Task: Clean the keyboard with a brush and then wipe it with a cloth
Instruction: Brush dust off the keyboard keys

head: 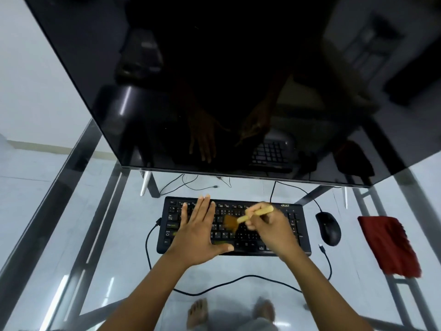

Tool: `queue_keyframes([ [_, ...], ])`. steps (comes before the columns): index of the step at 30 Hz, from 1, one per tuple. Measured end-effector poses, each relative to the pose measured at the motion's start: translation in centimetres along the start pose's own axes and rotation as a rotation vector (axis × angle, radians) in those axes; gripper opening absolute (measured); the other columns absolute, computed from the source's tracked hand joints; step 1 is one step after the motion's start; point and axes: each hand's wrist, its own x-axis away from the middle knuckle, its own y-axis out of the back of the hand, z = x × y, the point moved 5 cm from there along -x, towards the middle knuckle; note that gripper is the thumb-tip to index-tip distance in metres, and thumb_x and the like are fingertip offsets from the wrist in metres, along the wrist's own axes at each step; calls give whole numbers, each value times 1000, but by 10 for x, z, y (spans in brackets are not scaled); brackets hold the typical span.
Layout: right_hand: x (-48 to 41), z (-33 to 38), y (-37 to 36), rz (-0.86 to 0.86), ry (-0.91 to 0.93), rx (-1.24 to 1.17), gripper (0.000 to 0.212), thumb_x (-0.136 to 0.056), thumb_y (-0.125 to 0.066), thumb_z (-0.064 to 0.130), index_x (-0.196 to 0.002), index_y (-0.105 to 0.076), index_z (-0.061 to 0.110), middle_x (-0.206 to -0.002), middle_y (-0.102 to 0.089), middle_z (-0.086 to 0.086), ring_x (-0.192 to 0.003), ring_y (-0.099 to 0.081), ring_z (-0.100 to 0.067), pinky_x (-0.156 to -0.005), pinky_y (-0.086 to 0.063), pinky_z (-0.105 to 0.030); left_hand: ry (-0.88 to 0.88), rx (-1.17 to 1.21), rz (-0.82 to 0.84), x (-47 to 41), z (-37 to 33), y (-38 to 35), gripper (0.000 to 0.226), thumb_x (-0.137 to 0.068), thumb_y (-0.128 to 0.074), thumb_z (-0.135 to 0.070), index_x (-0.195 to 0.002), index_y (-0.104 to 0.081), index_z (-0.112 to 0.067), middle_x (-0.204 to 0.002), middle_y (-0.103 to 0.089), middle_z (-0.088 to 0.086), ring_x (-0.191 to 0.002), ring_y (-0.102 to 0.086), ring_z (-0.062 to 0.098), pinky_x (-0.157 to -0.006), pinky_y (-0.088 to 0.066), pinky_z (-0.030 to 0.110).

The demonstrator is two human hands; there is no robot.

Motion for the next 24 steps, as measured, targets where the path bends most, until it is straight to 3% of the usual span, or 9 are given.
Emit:
queue_keyframes([
  [2, 2, 0, 15, -216, 91, 71, 22, -91, -61, 4, -84, -65, 24, -83, -69, 6, -75, -63, -5, -69, -47, -10, 13, -19, 10, -2, -2, -3, 114, -73, -37, -85, -153, 4, -14, -158, 22, 0, -141, 30, 12, -112, 23, 49],
  [3, 6, 4, 21, -249, 133, 82, 24, -90, -62, 3, -84, -66, 25, -86, -68, 5, -78, -63, -4, -71, -47, -11, 18, -19, -2, -3, -3, -3, 109, -77, -33, -82, -153, 4, -14, -158, 20, 0, -141, 29, 13, -111, 23, 49],
  [7, 34, 2, 3, 154, 236, 211, 16, -88, -59, 11, -83, -66, 25, -90, -64, 9, -80, -63, -9, -72, -54, -34, 33, 30, -29, -3, 0, -2, 90, -77, -16, -60, -153, -5, -15, -161, 11, -1, -143, 23, 9, -114, 19, 47],
  [9, 49, -2, 0, 301, 208, 185, 14, -88, -58, 15, -83, -66, 25, -90, -64, 11, -82, -64, -10, -71, -54, -33, 43, 63, -67, -5, 0, 0, 86, -77, -13, -54, -153, -12, -14, -162, 1, -2, -145, 15, 9, -114, 19, 44],
  [12, 47, -5, 15, 184, 217, 125, 14, -90, -62, 11, -87, -67, 23, -94, -64, 10, -89, -64, -9, -75, -52, -23, 68, 60, -153, -7, -5, 1, 79, -82, -11, -49, -151, -23, -10, -160, -13, 2, -147, 3, 12, -116, 14, 44],
  [16, 36, -23, 21, 403, -55, -32, 15, -93, -55, 3, -88, -66, 14, -85, -76, 3, -78, -70, -10, -76, -58, -28, 87, 55, -168, -9, -18, -2, 76, -87, -10, -50, -149, -26, -9, -160, -16, 3, -147, 0, 13, -117, 10, 44],
  [20, 5, -26, 61, -45, -30, -34, 18, -93, -57, 8, -85, -65, 23, -83, -75, 7, -77, -71, -16, -76, -57, -30, 77, 22, -146, -12, -27, -4, 79, -86, -8, -54, -150, -23, -10, -160, -13, 2, -147, 4, 12, -117, 13, 41],
  [21, 1, -25, 62, -45, -30, -107, 16, -94, -57, 9, -87, -65, 20, -85, -76, 3, -79, -72, -17, -79, -58, -31, 85, 22, -142, -13, -28, -4, 80, -86, -9, -56, -151, -22, -11, -161, -10, 1, -147, 6, 11, -117, 12, 42],
  [24, -1, -19, 40, 248, -46, -103, 10, -95, -59, 13, -91, -67, 16, -84, -76, 0, -81, -72, -19, -82, -59, -37, 77, 7, -80, -15, -33, -8, 87, -82, -14, -63, -153, -13, -13, -161, 1, -1, -145, 16, 9, -117, 11, 47],
])
